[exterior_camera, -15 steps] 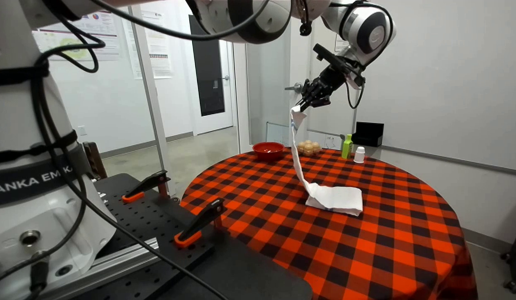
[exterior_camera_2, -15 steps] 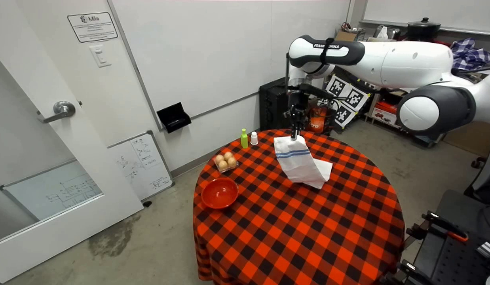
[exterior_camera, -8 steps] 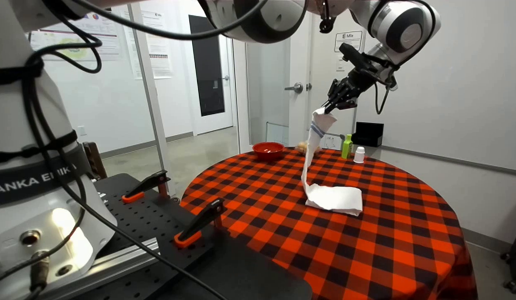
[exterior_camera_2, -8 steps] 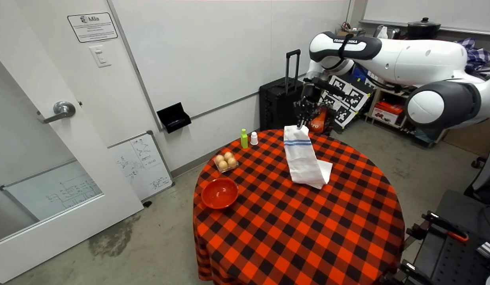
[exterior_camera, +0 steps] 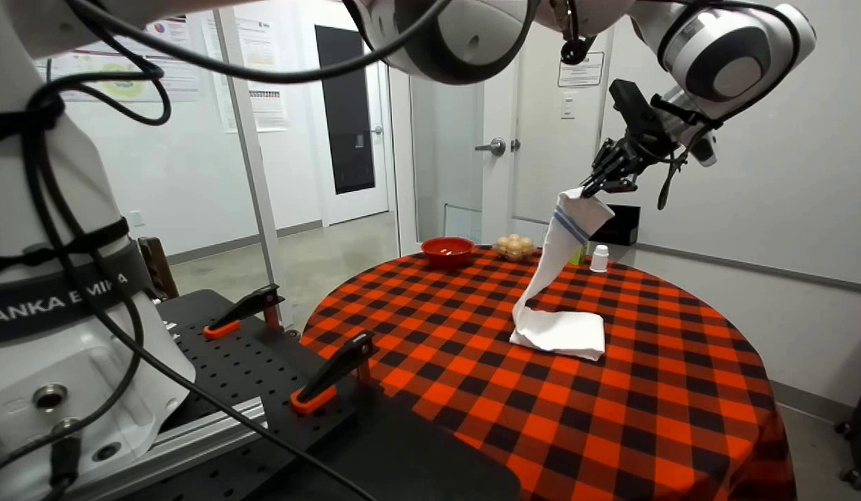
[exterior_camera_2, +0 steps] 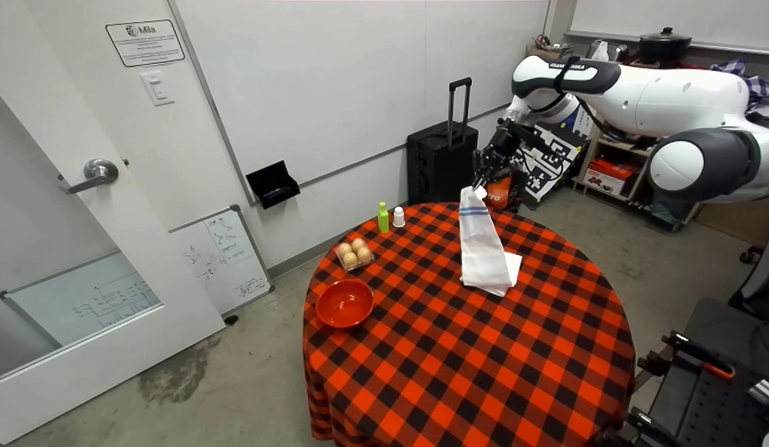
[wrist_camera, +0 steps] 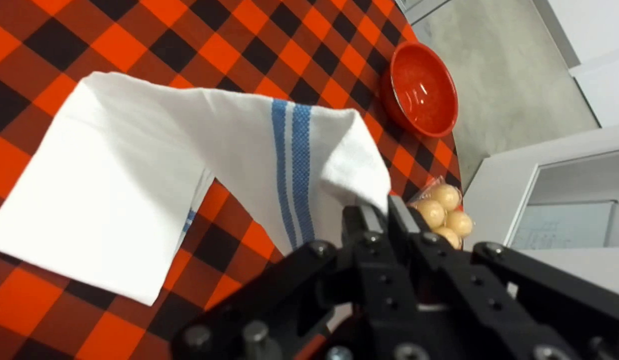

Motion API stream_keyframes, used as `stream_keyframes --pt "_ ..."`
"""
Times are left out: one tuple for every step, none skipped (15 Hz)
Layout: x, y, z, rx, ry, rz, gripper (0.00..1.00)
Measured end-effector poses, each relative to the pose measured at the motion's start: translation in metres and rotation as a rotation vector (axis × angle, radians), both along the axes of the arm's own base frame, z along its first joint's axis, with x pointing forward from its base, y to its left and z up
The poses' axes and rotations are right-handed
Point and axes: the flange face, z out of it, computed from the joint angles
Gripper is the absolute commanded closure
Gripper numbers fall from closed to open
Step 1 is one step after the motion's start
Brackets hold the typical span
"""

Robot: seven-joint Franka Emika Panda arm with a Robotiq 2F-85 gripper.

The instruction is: Fold the cloth

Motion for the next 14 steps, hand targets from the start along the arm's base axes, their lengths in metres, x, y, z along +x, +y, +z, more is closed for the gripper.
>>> stream_keyframes --pt "-0.002 -0.009 -0.003 0.002 -0.006 -0.032 0.98" --pt "-0.004 -0.018 -0.005 0.005 -0.010 -0.061 0.98" --pt "-0.006 -0.026 -0.008 0.007 -0.014 -0.089 0.98" --pt "-0.009 -0.033 -0.011 0.010 -0.016 -0.114 0.98" --pt "-0.011 -0.040 -0.014 0.013 -0.017 -0.137 0.98" --pt "-0.014 -0.046 -0.019 0.016 -0.017 -0.156 0.98" --pt "-0.016 -0.051 -0.023 0.017 -0.017 -0.168 0.98" --pt "-0.019 -0.054 -0.028 0.019 -0.015 -0.169 0.98" --pt "-0.021 -0.055 -0.034 0.013 -0.013 -0.158 0.98" --pt "-0.023 -0.054 -0.040 0.000 -0.008 -0.130 0.97" --pt "-0.026 -0.050 -0.048 -0.015 0.003 -0.089 0.97" --pt "-0.029 -0.046 -0.057 -0.031 0.018 -0.040 0.97" --pt "-0.031 -0.040 -0.066 -0.047 0.034 0.010 0.97" --pt "-0.033 -0.034 -0.075 -0.063 0.049 0.061 0.97"
